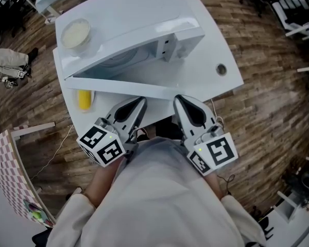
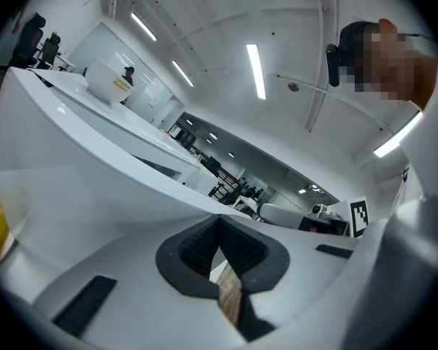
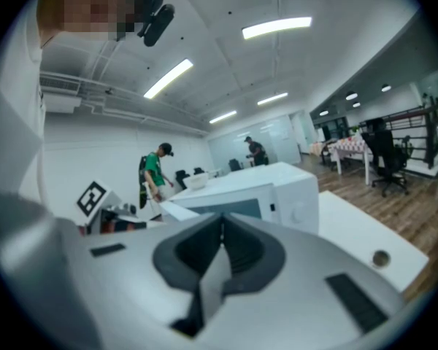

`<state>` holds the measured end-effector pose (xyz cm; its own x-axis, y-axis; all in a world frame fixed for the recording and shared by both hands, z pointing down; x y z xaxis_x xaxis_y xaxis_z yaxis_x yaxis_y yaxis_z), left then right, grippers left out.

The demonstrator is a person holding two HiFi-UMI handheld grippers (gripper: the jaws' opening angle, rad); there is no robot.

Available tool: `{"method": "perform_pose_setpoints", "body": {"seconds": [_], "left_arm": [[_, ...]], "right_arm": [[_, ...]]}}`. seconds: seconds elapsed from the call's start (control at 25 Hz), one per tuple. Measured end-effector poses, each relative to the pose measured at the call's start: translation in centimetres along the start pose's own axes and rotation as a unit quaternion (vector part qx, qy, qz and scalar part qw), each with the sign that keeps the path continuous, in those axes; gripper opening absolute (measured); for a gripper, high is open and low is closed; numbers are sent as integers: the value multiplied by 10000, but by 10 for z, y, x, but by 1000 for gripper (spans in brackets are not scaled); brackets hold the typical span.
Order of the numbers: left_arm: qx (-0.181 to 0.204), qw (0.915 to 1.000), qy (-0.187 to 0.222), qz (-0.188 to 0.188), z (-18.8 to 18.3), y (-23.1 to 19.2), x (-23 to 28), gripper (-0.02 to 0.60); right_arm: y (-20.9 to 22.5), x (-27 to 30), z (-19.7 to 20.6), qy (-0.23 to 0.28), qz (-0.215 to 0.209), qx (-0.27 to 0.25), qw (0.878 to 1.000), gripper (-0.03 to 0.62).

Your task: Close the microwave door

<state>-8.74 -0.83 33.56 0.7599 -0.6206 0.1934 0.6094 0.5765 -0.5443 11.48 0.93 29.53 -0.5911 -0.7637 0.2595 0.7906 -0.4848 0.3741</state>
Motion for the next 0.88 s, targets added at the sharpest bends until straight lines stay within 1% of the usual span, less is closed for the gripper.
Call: {"method": "perform_pose_setpoints", "body": {"seconds": [0.32, 0.52, 0.88], "left_arm": [[-71, 10000, 7, -44, -5, -6, 10, 17], [-179, 9998, 36, -64, -6, -9, 13, 17], [-223, 9997, 64, -100, -11, -14, 18, 17]], "right_arm": [[10, 8, -2, -65, -31, 48, 10000, 22], [14, 14, -4, -94, -82, 48, 9999, 23], [22, 20, -4, -193, -69, 76, 9998, 23]]}}
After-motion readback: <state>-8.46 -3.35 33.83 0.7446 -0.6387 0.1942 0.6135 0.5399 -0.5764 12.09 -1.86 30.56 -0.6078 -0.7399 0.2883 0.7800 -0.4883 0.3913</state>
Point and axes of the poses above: the fingertips, and each gripper's own axes: x forward along the fingers, y to its right, z out of its underside, the point moved 9 cm from there along -x, backward along the fingers, and after that the axes turned 6 degrees about x, right-handed, at the moved point
